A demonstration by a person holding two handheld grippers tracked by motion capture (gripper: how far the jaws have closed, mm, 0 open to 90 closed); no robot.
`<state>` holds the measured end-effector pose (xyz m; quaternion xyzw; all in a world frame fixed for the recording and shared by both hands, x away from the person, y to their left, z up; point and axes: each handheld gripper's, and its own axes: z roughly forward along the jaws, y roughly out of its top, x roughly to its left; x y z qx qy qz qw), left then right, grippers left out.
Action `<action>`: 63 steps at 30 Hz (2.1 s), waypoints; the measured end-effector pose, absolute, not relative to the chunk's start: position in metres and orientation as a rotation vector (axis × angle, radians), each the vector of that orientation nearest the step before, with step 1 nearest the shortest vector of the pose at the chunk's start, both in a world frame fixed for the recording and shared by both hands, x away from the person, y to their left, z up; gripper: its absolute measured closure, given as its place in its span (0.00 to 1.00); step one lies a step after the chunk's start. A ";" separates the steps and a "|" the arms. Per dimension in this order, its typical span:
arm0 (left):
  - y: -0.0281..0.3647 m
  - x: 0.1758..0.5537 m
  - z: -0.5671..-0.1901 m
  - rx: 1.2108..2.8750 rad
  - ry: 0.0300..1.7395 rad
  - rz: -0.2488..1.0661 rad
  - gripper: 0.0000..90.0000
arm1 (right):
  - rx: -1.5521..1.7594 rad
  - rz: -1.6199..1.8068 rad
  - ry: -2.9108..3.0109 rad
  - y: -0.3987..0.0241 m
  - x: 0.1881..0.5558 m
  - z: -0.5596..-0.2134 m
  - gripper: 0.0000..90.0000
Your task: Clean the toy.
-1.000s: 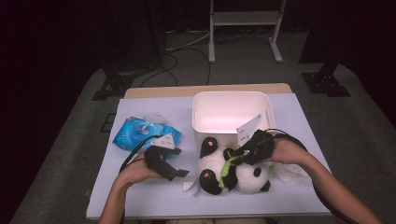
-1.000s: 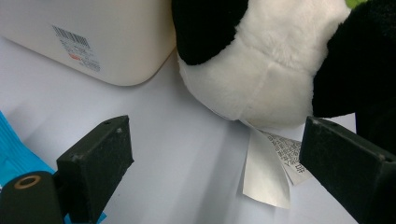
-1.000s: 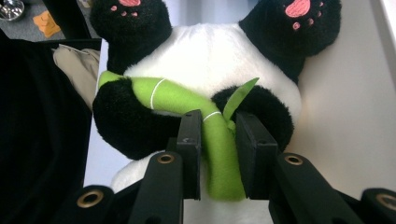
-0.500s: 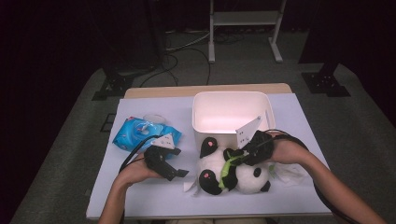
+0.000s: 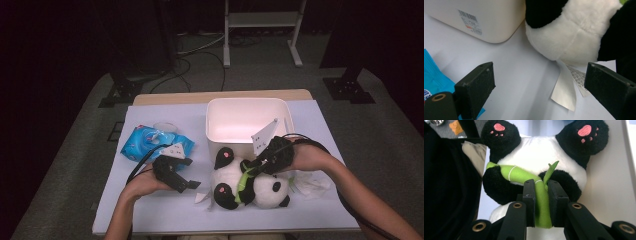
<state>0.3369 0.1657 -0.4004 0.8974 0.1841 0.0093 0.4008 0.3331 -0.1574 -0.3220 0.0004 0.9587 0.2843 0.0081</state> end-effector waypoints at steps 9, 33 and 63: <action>0.170 0.338 -0.399 2.253 0.475 0.022 0.10 | -0.037 0.903 2.980 -0.159 0.331 -0.304 0.86; 0.175 0.342 -0.395 2.235 0.473 0.032 0.10 | 0.010 0.919 2.981 -0.173 0.327 -0.240 0.86; 0.183 0.344 -0.398 2.216 0.500 0.009 0.10 | 0.073 0.887 2.828 -0.181 0.360 -0.157 0.86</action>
